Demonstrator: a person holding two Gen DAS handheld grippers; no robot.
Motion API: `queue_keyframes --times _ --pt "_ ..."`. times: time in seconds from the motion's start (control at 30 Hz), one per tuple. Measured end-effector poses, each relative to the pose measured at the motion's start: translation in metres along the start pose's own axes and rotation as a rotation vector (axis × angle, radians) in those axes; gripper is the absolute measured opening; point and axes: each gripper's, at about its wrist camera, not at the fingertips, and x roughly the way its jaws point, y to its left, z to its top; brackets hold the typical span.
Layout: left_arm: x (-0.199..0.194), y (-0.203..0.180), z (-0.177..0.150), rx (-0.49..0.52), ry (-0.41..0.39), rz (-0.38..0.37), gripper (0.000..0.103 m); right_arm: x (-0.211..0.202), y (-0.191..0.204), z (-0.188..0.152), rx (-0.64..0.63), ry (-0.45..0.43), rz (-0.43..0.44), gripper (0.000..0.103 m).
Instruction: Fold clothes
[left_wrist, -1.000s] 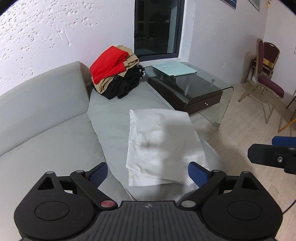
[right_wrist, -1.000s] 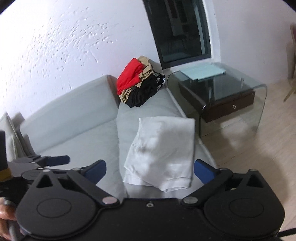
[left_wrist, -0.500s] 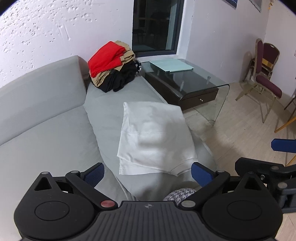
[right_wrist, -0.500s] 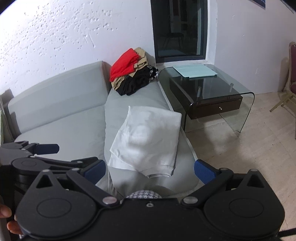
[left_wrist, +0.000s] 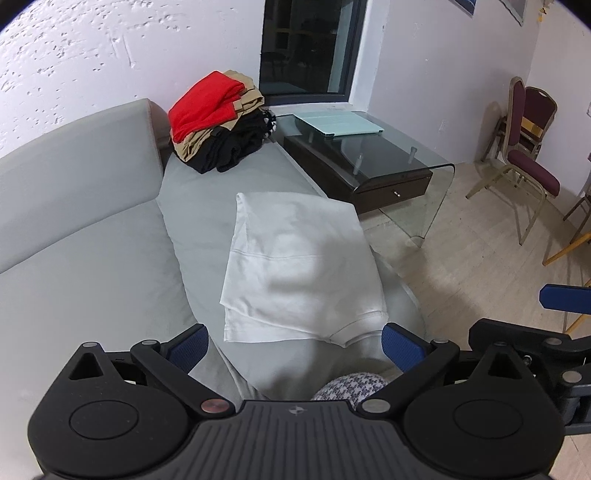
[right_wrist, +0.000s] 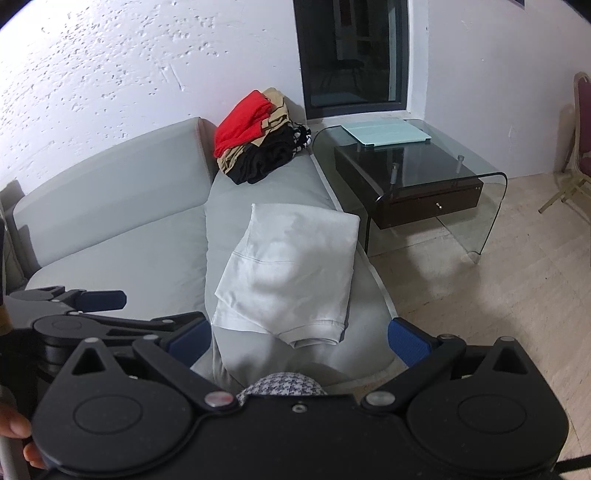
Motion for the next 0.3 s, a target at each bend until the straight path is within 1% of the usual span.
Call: queue_keyframes --times 0.13,0.3 --pt "0.0014 -0.0017 -0.0022 0.018 -0.023 0.009 0.101 0.0028 -0.0024 -0.0015 0.008 0.003 -0.003 0.103" --pt "-0.0029 -0.0063 -0.0070 0.056 -0.077 0.057 0.101 0.0051 -0.0042 -0.0024 0.021 -0.007 0.003 0.103"
